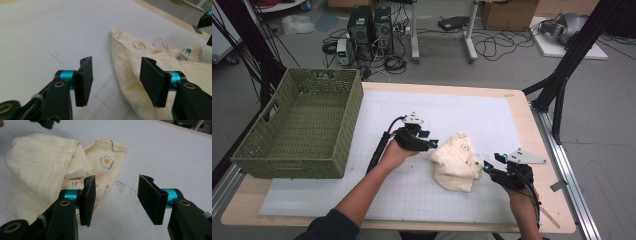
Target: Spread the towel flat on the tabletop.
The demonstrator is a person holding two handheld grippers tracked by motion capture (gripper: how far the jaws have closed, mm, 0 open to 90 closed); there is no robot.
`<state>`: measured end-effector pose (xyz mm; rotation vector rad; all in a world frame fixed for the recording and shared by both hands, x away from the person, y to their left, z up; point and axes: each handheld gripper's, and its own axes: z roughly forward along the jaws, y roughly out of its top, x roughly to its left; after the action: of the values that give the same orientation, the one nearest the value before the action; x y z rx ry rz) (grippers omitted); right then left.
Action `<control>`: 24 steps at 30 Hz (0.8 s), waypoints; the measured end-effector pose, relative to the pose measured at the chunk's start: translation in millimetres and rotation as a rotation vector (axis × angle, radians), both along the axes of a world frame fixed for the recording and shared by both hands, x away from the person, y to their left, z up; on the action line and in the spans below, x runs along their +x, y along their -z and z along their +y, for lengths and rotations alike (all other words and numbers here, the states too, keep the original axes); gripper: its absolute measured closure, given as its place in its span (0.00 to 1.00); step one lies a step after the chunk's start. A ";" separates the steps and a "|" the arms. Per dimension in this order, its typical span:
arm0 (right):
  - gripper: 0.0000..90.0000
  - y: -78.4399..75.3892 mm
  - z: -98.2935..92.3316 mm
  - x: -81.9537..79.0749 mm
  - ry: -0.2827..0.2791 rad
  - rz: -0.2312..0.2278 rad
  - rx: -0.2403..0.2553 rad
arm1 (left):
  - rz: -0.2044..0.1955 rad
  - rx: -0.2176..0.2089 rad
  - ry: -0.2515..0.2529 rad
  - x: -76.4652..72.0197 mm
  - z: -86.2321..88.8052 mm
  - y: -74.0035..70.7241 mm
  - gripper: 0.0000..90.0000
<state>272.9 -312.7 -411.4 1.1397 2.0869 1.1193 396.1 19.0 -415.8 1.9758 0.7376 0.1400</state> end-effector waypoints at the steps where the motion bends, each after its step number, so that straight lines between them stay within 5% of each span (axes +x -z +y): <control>1: 0.54 0.0 0.1 -0.1 -0.001 0.000 -0.001 | 0.005 0.007 0.016 -0.1 -5.9 3.0 0.52; 7: 0.54 0.3 -0.3 -1.4 -0.004 0.003 0.001 | 0.063 0.042 0.094 -2.9 -25.8 17.8 0.58; 10: 0.54 0.4 -0.4 -2.0 -0.017 -0.002 0.003 | 0.082 0.090 0.136 -6.6 -31.9 22.7 0.76; 11: 0.54 0.5 0.1 -2.3 -0.017 0.001 0.004 | 0.072 0.097 0.161 -8.3 -33.1 23.2 0.76; 13: 0.54 0.4 1.6 -2.5 -0.026 0.000 0.003 | 0.047 0.096 0.171 -11.3 -33.6 23.0 0.98; 16: 0.54 0.1 2.4 -2.7 -0.027 0.001 0.006 | 0.035 0.085 0.174 -15.0 -29.4 20.9 1.00; 18: 0.55 -0.3 2.9 -2.5 -0.030 0.001 0.016 | 0.008 0.037 0.147 -20.0 -17.7 14.6 1.00; 24: 0.57 -1.0 9.4 -1.0 -0.047 0.005 0.030 | -0.031 0.014 0.117 -30.1 5.8 7.9 1.00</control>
<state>271.9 -303.3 -410.4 1.1138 2.1172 1.1743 366.0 24.7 -423.7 2.0205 0.6008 0.1057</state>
